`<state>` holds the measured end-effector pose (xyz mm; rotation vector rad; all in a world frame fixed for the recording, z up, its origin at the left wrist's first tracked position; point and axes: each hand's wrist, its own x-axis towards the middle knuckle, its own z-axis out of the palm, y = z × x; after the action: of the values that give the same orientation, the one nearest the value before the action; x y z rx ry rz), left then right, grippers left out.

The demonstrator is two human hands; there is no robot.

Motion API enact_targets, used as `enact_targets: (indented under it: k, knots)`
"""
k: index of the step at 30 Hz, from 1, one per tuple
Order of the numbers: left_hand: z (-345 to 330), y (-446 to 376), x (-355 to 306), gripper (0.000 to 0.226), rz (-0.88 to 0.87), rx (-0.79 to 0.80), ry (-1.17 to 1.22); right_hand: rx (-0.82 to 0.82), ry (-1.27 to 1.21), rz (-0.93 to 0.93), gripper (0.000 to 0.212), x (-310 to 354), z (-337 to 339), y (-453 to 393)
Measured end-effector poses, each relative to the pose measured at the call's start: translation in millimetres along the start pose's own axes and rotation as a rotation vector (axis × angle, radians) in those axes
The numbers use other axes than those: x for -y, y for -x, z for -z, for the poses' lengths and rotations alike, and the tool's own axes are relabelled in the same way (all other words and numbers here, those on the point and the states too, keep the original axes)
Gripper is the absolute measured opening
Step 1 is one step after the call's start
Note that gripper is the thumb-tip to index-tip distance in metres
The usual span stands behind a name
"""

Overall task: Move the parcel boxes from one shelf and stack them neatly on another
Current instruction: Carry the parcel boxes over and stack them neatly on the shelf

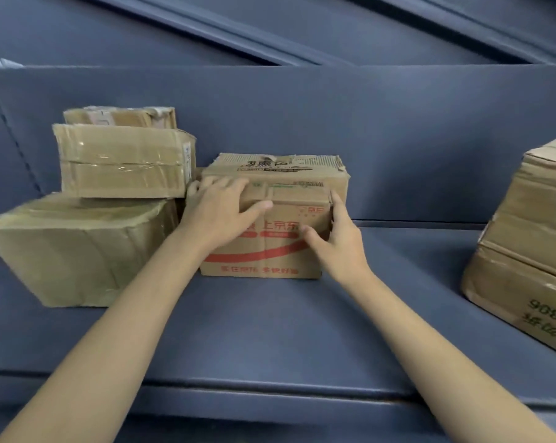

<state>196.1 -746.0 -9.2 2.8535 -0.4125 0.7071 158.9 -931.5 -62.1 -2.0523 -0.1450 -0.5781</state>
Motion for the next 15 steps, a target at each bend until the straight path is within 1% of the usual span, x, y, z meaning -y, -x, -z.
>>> enact_targets:
  k: [2, 3, 7, 9, 11, 12, 15]
  knots:
    - [-0.2, 4.7, 3.0, 0.086, -0.035, 0.020, -0.059, -0.042, -0.038, -0.010, 0.072, 4.2, -1.7, 2.1]
    - [-0.5, 5.9, 4.2, 0.088, -0.051, 0.009, -0.063, -0.057, -0.060, -0.018, 0.068, 6.3, 1.0, 4.4]
    - [-5.6, 11.0, 4.3, 0.082, -0.062, -0.087, 0.040, -0.105, -0.135, -0.004, 0.042, 8.4, 17.1, 15.2]
    - [-7.2, 12.9, -1.7, 0.076, -0.064, -0.115, 0.099, -0.118, -0.136, 0.007, 0.035, 9.3, 25.9, 21.3]
    - [-4.9, 12.6, -14.4, 0.065, -0.085, -0.179, 0.200, -0.165, -0.153, -0.020, 0.029, 7.8, 37.3, 27.8]
    - [-3.5, 12.1, -23.0, 0.059, -0.103, -0.202, 0.262, -0.195, -0.163, -0.034, 0.029, 6.0, 44.4, 31.3]
    - [-2.3, 10.4, -48.1, 0.053, -0.160, -0.174, 0.393, -0.280, -0.165, -0.068, 0.049, -3.2, 65.7, 40.0]
